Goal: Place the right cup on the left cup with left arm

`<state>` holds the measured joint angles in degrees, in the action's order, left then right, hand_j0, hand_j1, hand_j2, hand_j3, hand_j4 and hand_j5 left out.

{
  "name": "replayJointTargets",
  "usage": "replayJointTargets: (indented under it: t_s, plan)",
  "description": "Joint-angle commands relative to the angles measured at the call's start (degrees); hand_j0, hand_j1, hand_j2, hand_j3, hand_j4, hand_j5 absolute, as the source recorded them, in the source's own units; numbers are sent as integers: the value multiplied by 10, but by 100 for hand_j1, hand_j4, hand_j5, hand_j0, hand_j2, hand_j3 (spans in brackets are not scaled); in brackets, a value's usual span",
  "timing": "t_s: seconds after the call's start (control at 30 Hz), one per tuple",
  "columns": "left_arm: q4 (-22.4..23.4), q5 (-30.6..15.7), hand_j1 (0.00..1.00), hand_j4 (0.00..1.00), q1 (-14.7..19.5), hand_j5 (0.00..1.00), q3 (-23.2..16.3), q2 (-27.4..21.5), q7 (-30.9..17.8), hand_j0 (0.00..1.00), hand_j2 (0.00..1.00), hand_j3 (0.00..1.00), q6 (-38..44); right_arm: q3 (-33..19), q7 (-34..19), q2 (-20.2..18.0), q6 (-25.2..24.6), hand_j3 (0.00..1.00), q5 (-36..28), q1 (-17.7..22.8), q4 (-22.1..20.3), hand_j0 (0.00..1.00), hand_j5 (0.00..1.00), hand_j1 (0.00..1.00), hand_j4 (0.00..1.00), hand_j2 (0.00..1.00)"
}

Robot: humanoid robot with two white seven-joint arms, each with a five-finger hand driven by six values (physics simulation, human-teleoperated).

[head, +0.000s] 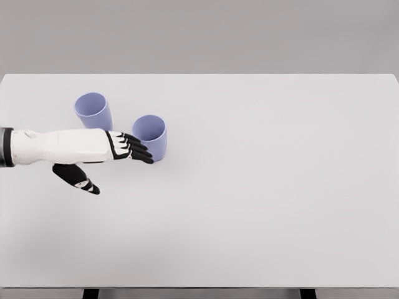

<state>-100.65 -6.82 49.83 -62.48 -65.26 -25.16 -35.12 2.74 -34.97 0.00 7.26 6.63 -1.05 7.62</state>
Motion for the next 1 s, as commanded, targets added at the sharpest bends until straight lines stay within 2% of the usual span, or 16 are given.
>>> replayJointTargets:
  t_s: [0.0,0.13,0.27,0.37,0.4,0.43,0.47,0.5,0.53,0.57,0.6,0.63,0.7,0.8,0.97]
  plan:
    - [0,-6,100,100,1,100,-4,-2,0,100,100,100,1,0,0,0,0,100,1,0,1,100,100,100,100,100]
    - [16,-6,100,100,60,100,-4,13,0,100,100,100,1,-1,0,0,0,100,1,3,3,100,100,100,100,100]
    - [39,-21,100,100,84,100,-4,36,0,100,100,100,1,-2,0,0,-1,100,0,3,4,100,100,100,100,100]
    - [46,-27,100,100,96,100,-18,58,0,100,100,100,1,-2,0,0,-1,100,1,3,3,100,100,100,100,100]
    - [46,-42,100,100,107,100,-28,58,0,100,100,100,1,-2,0,0,-1,100,0,3,4,100,100,100,100,100]
    - [46,-57,100,100,126,100,-56,54,0,100,100,100,1,-2,0,0,-1,100,1,3,3,100,100,100,100,100]
    - [47,-70,100,100,182,100,-120,52,0,100,100,100,1,-1,0,0,0,100,1,2,3,100,100,100,100,100]
    - [47,-86,100,100,235,100,-205,55,0,100,100,100,1,-1,0,0,-1,100,1,3,4,100,100,100,100,100]
    - [48,-94,100,100,265,100,-250,55,0,100,100,100,1,-2,0,0,-1,100,1,2,4,100,100,100,100,100]
    - [57,-104,100,100,279,100,-255,59,0,100,100,100,1,-2,0,0,-1,100,1,2,3,100,100,100,100,100]
    - [66,-115,100,100,282,100,-251,64,0,100,100,100,1,-1,0,0,-1,100,1,3,4,100,100,100,100,100]
    - [78,-124,100,100,300,100,-251,73,0,100,100,100,1,-2,0,0,0,100,0,3,3,100,100,100,100,100]
    - [85,-125,100,100,316,100,-251,86,0,100,100,100,1,-2,0,0,-1,100,1,3,3,100,100,100,100,100]
    - [121,-120,100,100,321,100,-258,123,0,100,100,100,1,-2,0,0,-1,100,1,3,3,100,100,100,100,100]
    - [163,-102,100,100,320,100,-259,132,10,100,100,100,1,-2,0,0,-1,100,1,3,3,100,100,100,100,100]
